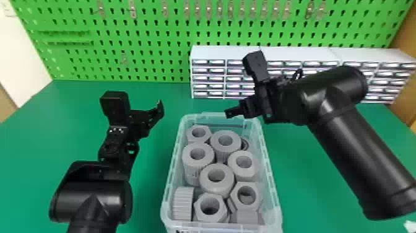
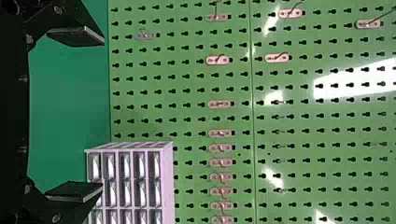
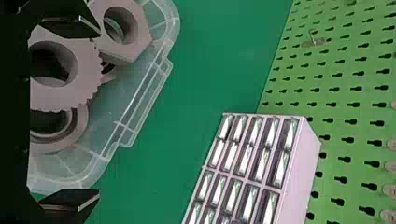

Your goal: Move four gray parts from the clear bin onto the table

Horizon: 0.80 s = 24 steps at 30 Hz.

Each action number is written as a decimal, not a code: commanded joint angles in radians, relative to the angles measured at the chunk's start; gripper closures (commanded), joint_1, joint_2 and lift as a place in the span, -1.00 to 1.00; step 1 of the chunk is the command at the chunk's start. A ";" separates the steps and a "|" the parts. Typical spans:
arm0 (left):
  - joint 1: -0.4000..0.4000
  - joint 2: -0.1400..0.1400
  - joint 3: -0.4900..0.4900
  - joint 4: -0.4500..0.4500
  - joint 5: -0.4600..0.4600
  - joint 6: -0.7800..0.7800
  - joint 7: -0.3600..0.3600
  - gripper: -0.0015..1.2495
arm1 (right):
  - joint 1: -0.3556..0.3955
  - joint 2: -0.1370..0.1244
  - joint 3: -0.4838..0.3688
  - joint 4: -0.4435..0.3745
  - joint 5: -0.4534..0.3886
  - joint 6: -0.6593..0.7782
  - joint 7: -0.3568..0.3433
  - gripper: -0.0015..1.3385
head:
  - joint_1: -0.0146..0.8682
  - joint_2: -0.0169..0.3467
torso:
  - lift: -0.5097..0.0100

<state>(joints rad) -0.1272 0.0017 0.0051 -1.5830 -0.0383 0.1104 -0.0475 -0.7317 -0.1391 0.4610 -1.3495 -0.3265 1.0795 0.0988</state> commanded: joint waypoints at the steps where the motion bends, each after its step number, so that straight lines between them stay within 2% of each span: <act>1: -0.002 -0.004 -0.004 0.003 0.000 0.000 0.000 -0.71 | 0.002 0.001 0.030 0.046 0.021 -0.061 0.019 -0.86 | 0.60 -0.51 | 0.76; 24: -0.009 -0.004 -0.016 0.014 0.005 0.002 0.000 -0.71 | -0.001 0.010 0.116 0.205 0.070 -0.263 0.061 -0.86 | 0.60 -0.51 | 0.76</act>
<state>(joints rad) -0.1335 0.0017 -0.0072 -1.5710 -0.0348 0.1116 -0.0476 -0.7326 -0.1317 0.5618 -1.1796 -0.2593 0.8581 0.1592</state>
